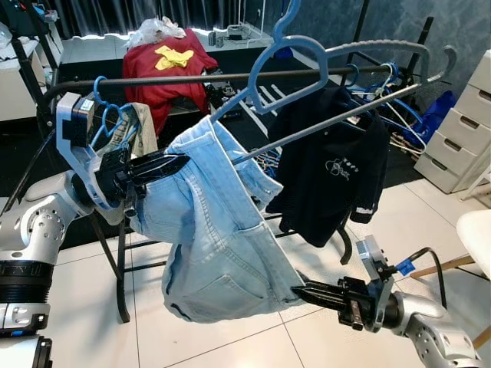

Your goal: Hang hanger

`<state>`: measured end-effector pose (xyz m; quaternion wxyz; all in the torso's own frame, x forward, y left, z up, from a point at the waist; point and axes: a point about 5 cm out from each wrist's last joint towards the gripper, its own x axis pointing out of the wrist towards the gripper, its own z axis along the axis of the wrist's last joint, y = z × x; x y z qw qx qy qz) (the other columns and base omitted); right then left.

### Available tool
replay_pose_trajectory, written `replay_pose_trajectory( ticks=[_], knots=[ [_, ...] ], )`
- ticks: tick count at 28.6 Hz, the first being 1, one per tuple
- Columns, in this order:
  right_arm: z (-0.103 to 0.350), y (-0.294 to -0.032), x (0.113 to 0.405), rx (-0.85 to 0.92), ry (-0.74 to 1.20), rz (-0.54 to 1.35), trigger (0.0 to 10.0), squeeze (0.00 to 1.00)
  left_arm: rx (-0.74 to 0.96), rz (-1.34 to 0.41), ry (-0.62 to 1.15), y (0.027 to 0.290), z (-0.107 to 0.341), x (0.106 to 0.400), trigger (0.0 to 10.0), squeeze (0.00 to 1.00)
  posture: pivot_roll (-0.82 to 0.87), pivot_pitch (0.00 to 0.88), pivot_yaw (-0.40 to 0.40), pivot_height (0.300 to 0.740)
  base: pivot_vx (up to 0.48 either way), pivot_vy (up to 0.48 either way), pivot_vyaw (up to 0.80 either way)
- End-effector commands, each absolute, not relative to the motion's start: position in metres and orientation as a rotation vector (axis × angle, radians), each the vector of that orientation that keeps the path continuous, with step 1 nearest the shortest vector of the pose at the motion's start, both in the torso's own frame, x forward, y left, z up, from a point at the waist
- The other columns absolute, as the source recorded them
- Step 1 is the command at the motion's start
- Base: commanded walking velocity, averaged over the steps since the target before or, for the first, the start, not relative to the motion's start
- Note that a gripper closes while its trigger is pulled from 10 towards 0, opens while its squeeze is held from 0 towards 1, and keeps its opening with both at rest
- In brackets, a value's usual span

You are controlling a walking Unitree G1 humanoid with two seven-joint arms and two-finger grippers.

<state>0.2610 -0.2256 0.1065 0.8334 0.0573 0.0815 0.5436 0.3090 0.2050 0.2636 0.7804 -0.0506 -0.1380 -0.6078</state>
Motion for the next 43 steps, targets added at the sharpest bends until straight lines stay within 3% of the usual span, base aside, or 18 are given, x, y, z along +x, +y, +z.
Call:
replay_pose_trajectory(
  ticks=[1, 6, 19, 29, 34, 37, 43],
  knots=[
    [0.114, -0.241, 0.265, 0.072, 0.143, 1.073, 0.0, 0.0, 0.012, -1.337, -0.248, 0.206, 0.261, 0.305, 0.0, 0.0, -0.18, 0.098, -0.021, 0.74, 0.0, 0.0, 0.0],
    [0.149, -0.269, 0.279, -0.059, -0.004, 0.914, 0.0, 0.0, 0.233, -1.378, -0.034, 0.205, 0.232, 0.299, 0.0, 0.0, -0.18, 0.098, -0.019, 0.74, 0.0, 0.0, 0.0],
    [0.191, -0.302, 0.276, -0.196, -0.162, 0.769, 0.0, 0.0, 0.449, -1.159, 0.123, 0.227, 0.215, 0.314, 0.0, 0.0, -0.19, 0.087, -0.019, 0.74, 0.0, 0.0, 0.0],
    [0.179, -0.318, 0.269, -0.188, -0.122, 0.704, 0.0, 0.0, 0.444, -1.058, 0.087, 0.236, 0.215, 0.317, 0.0, 0.0, -0.19, 0.071, -0.018, 0.74, 0.0, 0.0, 0.0],
    [0.169, -0.326, 0.266, -0.181, -0.102, 0.631, 0.0, 0.0, 0.353, -1.054, 0.017, 0.237, 0.223, 0.318, 0.0, 0.0, -0.19, 0.067, -0.02, 0.74, 0.0, 0.0, 0.0],
    [0.165, -0.341, 0.265, -0.201, -0.142, 0.458, 0.0, 0.0, 0.246, -1.112, 0.001, 0.24, 0.227, 0.312, 0.0, 0.0, -0.18, 0.07, -0.022, 0.74, 0.0, 0.0, 0.0],
    [0.175, -0.354, 0.265, -0.24, -0.229, 0.315, 0.0, 0.0, 0.282, -1.109, 0.056, 0.245, 0.22, 0.311, 0.0, 0.0, -0.18, 0.074, -0.023, 0.74, 0.0, 0.0, 0.0]
  ],
)
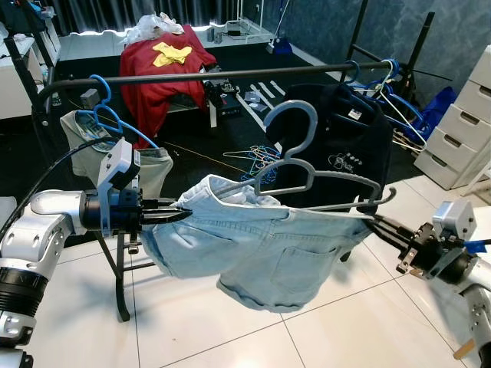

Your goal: Hang hanger

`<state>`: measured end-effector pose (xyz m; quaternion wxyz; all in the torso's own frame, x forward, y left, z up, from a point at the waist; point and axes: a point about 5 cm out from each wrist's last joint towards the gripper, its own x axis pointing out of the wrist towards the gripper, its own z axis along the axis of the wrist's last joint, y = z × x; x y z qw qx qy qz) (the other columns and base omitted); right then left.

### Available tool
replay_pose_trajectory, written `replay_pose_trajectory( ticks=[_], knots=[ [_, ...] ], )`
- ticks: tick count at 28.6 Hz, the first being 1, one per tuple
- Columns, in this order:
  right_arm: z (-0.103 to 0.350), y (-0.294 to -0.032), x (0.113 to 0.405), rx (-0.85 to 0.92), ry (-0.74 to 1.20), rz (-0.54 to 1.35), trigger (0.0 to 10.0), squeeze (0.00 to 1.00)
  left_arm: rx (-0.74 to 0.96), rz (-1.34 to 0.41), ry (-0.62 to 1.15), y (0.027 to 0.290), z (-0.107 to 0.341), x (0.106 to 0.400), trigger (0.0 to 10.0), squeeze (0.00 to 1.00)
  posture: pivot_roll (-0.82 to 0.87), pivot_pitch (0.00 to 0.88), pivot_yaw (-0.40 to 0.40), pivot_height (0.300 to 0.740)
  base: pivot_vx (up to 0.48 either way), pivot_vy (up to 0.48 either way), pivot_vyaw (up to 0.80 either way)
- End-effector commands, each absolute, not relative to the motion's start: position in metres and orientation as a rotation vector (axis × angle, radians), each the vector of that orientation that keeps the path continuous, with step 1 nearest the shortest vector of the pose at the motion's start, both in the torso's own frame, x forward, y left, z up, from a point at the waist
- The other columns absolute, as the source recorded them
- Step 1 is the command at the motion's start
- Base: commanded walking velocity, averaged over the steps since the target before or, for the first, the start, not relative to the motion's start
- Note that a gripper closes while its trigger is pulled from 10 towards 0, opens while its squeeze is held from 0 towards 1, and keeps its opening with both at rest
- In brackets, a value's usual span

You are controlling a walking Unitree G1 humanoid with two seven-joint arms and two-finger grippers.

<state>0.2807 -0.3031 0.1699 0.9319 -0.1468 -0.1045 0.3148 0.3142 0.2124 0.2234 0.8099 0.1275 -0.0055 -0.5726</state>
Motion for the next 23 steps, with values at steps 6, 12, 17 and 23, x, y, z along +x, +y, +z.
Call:
replay_pose_trajectory(
  ticks=[6, 12, 17, 23],
  knots=[
    [0.197, -0.354, 0.259, -0.277, -0.421, 0.29, 0.0, 0.0, 0.37, -1.069, 0.129, 0.25, 0.211, 0.313, 0.0, 0.0, -0.18, 0.087, -0.021, 0.74, 0.0, 0.0, 0.0],
    [0.201, -0.349, 0.257, -0.305, -0.485, 0.289, 0.0, 0.0, 0.422, -0.993, 0.147, 0.255, 0.209, 0.318, 0.0, 0.0, -0.18, 0.093, -0.019, 0.74, 0.0, 0.0, 0.0],
    [0.197, -0.353, 0.254, -0.319, -0.476, 0.249, 0.0, 0.0, 0.437, -1.011, 0.18, 0.256, 0.207, 0.317, 0.0, 0.0, -0.18, 0.096, -0.016, 0.74, 0.0, 0.0, 0.0],
    [0.187, -0.371, 0.245, -0.278, -0.436, 0.144, 0.0, 0.0, 0.262, -1.073, 0.088, 0.254, 0.216, 0.314, 0.0, 0.0, -0.18, 0.099, -0.015, 0.74, 0.0, 0.0, 0.0]
  ],
)
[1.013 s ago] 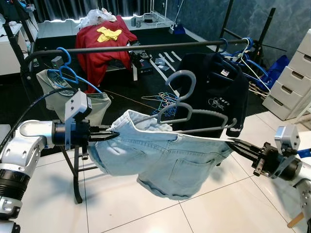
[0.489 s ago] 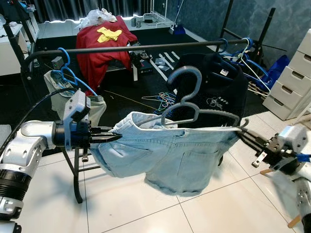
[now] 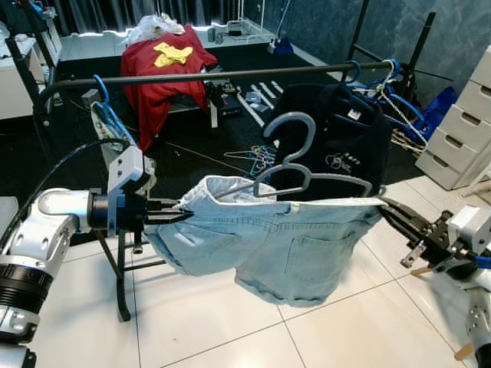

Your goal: Hang hanger

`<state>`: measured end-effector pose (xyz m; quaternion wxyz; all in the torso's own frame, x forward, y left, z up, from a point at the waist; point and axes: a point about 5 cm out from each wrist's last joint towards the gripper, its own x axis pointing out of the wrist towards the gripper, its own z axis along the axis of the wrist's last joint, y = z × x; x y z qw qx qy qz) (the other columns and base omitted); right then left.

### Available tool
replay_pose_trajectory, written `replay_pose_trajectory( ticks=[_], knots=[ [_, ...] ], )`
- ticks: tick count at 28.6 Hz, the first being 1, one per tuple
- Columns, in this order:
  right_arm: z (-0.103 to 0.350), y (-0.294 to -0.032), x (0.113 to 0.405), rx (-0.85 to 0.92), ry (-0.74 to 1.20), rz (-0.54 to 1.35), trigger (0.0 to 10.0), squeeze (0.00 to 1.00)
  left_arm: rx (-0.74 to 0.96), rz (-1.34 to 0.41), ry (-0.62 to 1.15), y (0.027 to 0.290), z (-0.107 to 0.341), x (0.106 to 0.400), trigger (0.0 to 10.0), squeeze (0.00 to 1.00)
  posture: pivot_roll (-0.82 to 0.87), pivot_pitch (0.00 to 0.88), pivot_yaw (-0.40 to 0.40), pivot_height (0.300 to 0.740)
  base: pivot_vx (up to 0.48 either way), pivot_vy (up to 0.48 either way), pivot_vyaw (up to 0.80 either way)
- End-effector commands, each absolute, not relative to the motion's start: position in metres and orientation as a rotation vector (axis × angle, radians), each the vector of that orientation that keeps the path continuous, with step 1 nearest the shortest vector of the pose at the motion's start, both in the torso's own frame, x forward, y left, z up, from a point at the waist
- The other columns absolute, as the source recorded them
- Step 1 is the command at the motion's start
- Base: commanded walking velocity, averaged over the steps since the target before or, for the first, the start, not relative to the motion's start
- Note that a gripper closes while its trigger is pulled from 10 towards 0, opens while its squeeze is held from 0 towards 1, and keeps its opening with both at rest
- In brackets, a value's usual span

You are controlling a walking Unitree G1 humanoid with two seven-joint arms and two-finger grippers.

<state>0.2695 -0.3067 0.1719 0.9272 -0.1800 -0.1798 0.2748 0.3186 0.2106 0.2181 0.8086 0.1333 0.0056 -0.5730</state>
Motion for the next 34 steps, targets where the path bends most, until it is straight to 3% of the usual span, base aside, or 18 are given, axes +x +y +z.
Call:
replay_pose_trajectory(
  ticks=[1, 11, 13, 16, 27, 31, 33, 34],
  knots=[
    [0.187, -0.371, 0.245, -0.278, -0.436, 0.144, 0.0, 0.0, 0.262, -1.073, 0.088, 0.254, 0.216, 0.314, 0.0, 0.0, -0.18, 0.099, -0.015, 0.74, 0.0, 0.0, 0.0],
    [0.182, -0.363, 0.247, -0.259, -0.412, 0.226, 0.0, 0.0, 0.311, -1.191, 0.163, 0.256, 0.223, 0.304, 0.0, 0.0, -0.18, 0.104, -0.012, 0.74, 0.0, 0.0, 0.0],
    [0.177, -0.354, 0.249, -0.258, -0.392, 0.294, 0.0, 0.0, 0.525, -1.25, 0.375, 0.262, 0.223, 0.293, 0.0, 0.0, -0.17, 0.107, -0.013, 0.74, 0.0, 0.0, 0.0],
    [0.175, -0.349, 0.251, -0.258, -0.388, 0.321, 0.0, 0.0, 0.662, -1.249, 0.496, 0.266, 0.224, 0.289, 0.0, 0.0, -0.17, 0.106, -0.014, 0.74, 0.0, 0.0, 0.0],
    [0.173, -0.348, 0.251, -0.268, -0.368, 0.349, 0.0, 0.0, 0.802, -1.191, 0.604, 0.275, 0.239, 0.29, 0.0, 0.0, -0.17, 0.107, -0.012, 0.74, 0.0, 0.0, 0.0],
    [0.172, -0.349, 0.25, -0.274, -0.355, 0.345, 0.0, 0.0, 0.783, -1.204, 0.568, 0.272, 0.241, 0.29, 0.0, 0.0, -0.17, 0.106, -0.009, 0.74, 0.0, 0.0, 0.0],
    [0.166, -0.349, 0.25, -0.23, -0.362, 0.281, 0.0, 0.0, 0.562, -1.196, 0.148, 0.247, 0.26, 0.303, 0.0, 0.0, -0.18, 0.101, -0.013, 0.74, 0.0, 0.0, 0.0],
    [0.166, -0.349, 0.25, -0.23, -0.362, 0.281, 0.0, 0.0, 0.562, -1.196, 0.148, 0.247, 0.26, 0.303, 0.0, 0.0, -0.18, 0.101, -0.013, 0.74, 0.0, 0.0, 0.0]
  ],
)
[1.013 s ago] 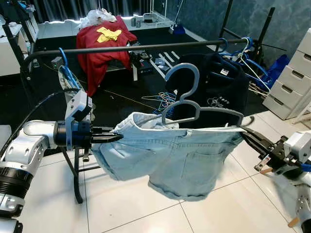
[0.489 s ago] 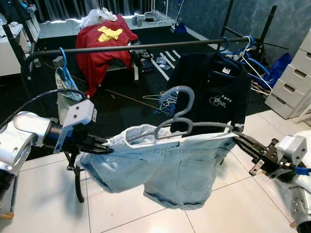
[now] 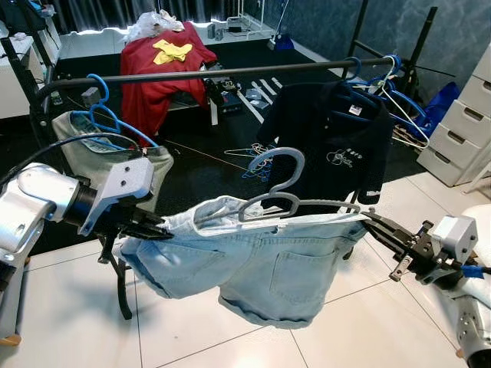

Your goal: Hang hanger

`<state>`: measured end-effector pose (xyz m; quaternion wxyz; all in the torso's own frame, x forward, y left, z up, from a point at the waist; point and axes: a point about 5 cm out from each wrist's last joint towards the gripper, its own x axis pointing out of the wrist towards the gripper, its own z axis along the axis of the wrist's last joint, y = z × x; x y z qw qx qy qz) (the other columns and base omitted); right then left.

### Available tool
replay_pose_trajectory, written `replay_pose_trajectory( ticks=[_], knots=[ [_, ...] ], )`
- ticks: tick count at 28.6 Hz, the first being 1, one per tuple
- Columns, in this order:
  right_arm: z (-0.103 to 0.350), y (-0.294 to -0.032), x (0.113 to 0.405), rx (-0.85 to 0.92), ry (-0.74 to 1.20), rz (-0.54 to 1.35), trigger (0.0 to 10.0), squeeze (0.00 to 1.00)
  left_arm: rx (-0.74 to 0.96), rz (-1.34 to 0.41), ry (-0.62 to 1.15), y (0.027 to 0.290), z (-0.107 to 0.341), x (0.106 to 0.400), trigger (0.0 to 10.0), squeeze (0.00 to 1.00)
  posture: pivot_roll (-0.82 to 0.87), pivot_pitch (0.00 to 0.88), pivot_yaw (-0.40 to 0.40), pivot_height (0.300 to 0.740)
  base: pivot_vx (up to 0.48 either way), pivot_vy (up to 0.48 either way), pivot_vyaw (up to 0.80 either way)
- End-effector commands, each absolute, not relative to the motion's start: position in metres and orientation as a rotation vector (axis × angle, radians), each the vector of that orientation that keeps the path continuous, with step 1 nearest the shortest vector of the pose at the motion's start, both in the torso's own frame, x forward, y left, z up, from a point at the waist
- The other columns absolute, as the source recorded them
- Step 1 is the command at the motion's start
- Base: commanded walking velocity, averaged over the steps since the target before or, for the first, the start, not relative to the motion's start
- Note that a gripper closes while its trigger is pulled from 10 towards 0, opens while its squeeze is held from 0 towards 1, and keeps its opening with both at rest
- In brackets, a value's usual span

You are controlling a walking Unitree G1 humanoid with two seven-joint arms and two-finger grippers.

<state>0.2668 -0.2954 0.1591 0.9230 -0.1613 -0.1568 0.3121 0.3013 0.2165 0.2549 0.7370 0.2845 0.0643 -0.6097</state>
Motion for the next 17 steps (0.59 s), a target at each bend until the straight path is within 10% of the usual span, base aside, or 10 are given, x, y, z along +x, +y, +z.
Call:
replay_pose_trajectory(
  ticks=[1, 5, 13, 14, 16, 17],
  knots=[
    [0.166, -0.349, 0.25, -0.23, -0.362, 0.281, 0.0, 0.0, 0.562, -1.196, 0.148, 0.247, 0.26, 0.303, 0.0, 0.0, -0.18, 0.101, -0.013, 0.74, 0.0, 0.0, 0.0],
    [0.138, -0.33, 0.252, -0.142, -0.324, 0.238, 0.0, 0.0, 0.141, -1.169, -0.221, 0.235, 0.268, 0.311, 0.0, 0.0, -0.18, 0.089, -0.015, 0.74, 0.0, 0.0, 0.0],
    [0.1, -0.289, 0.253, -0.076, -0.222, 0.339, 0.0, 0.0, 0.046, -1.143, -0.254, 0.243, 0.256, 0.315, 0.0, 0.0, -0.18, 0.078, -0.015, 0.74, 0.0, 0.0, 0.0],
    [0.094, -0.28, 0.253, -0.071, -0.196, 0.374, 3.1, 0.0, 0.052, -1.141, -0.257, 0.243, 0.257, 0.316, 0.0, 0.0, -0.18, 0.077, -0.016, 0.74, 0.0, 0.0, 0.0],
    [0.094, -0.28, 0.253, -0.071, -0.196, 0.374, 3.1, 0.0, 0.052, -1.141, -0.257, 0.243, 0.257, 0.316, 0.0, 0.0, -0.18, 0.077, -0.016, 0.74, 0.0, 0.0, 0.0],
    [0.087, -0.271, 0.254, -0.038, -0.169, 0.402, 7.4, 0.0, 0.058, -1.148, -0.259, 0.242, 0.259, 0.316, 0.0, 0.0, -0.18, 0.067, -0.017, 0.74, 0.0, 0.0, 0.0]
  ],
)
